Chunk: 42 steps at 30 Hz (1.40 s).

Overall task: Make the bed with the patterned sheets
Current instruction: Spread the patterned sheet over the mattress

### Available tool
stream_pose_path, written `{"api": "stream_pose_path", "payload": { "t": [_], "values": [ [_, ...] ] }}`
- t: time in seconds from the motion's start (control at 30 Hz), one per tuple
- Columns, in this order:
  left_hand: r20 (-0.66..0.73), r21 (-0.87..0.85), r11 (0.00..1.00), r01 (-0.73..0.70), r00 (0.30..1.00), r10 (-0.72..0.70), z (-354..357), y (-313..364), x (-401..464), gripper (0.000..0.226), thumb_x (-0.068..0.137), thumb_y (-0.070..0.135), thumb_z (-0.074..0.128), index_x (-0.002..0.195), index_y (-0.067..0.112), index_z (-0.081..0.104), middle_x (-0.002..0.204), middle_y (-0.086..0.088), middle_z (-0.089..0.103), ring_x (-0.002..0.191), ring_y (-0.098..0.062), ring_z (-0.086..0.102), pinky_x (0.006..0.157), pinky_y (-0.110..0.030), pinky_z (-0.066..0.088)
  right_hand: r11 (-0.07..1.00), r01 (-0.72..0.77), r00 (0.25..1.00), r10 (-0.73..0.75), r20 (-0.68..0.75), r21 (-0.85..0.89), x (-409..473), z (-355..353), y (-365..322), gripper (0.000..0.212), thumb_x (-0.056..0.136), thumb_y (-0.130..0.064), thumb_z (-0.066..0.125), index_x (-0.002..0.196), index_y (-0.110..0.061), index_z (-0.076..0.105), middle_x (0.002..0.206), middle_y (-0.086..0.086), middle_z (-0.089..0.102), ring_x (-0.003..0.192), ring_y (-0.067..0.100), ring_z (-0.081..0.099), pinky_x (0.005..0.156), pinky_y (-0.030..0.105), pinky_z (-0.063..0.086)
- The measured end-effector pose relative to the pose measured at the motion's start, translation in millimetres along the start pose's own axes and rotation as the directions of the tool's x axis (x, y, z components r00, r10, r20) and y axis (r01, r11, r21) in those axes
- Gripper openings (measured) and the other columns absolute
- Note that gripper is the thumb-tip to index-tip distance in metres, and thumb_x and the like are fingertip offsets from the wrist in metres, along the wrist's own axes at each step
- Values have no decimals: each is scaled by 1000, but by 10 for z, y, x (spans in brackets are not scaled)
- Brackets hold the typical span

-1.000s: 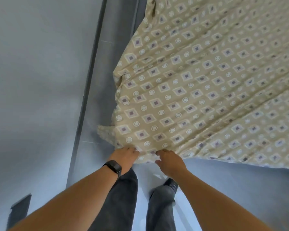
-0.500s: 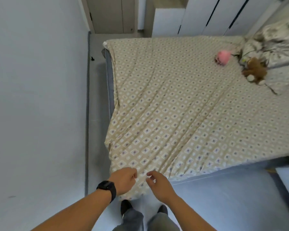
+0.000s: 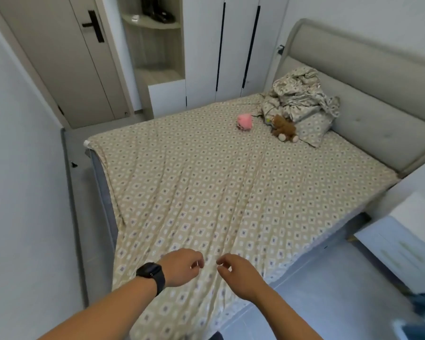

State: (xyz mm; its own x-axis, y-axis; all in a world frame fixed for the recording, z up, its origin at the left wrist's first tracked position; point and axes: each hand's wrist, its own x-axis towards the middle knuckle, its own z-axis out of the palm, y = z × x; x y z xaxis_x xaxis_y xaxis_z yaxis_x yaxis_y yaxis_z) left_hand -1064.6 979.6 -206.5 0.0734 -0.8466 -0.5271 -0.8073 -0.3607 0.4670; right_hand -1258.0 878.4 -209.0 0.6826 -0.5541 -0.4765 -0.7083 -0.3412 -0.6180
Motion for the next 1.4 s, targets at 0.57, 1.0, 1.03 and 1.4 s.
{"api": "stream_pose_path", "payload": {
  "t": [0.57, 1.0, 1.03, 1.4],
  "values": [
    [150, 287, 794, -536, 844, 515, -1674, -347, 250, 26, 101, 26, 48, 122, 28, 63, 114, 11, 65, 103, -12, 58, 89, -35, 50, 967, -237, 788, 250, -562, 98, 193, 2, -1552, 32, 104, -42, 45, 130, -31, 58, 123, -14, 61, 101, 6, 59, 86, 28, 51],
    [-40, 116, 758, -641, 760, 649, -1969, -200, -121, 18, 100, 26, 54, 108, 30, 70, 101, 19, 68, 91, 0, 61, 83, -28, 52, 956, -294, 712, 221, -667, 3, -160, -43, -1813, 27, 104, -37, 45, 122, -30, 63, 116, -12, 64, 97, 10, 58, 73, 28, 43],
    [-28, 113, 767, -631, 770, 638, -1961, -275, -138, 18, 100, 26, 54, 107, 30, 70, 100, 20, 67, 90, 1, 61, 82, -28, 52, 958, -287, 710, 227, -666, 19, -131, -16, -1820, 27, 104, -37, 46, 121, -29, 64, 116, -12, 64, 97, 11, 59, 73, 29, 43],
    [185, 112, 740, -663, 746, 640, -2262, -1105, 518, 18, 101, 29, 54, 112, 31, 68, 102, 20, 66, 91, 0, 62, 85, -33, 54, 904, -370, 602, 409, -685, 215, 603, 180, -2216, 21, 103, -34, 48, 114, -29, 65, 107, -15, 65, 90, 8, 59, 75, 30, 50]
  ]
}}
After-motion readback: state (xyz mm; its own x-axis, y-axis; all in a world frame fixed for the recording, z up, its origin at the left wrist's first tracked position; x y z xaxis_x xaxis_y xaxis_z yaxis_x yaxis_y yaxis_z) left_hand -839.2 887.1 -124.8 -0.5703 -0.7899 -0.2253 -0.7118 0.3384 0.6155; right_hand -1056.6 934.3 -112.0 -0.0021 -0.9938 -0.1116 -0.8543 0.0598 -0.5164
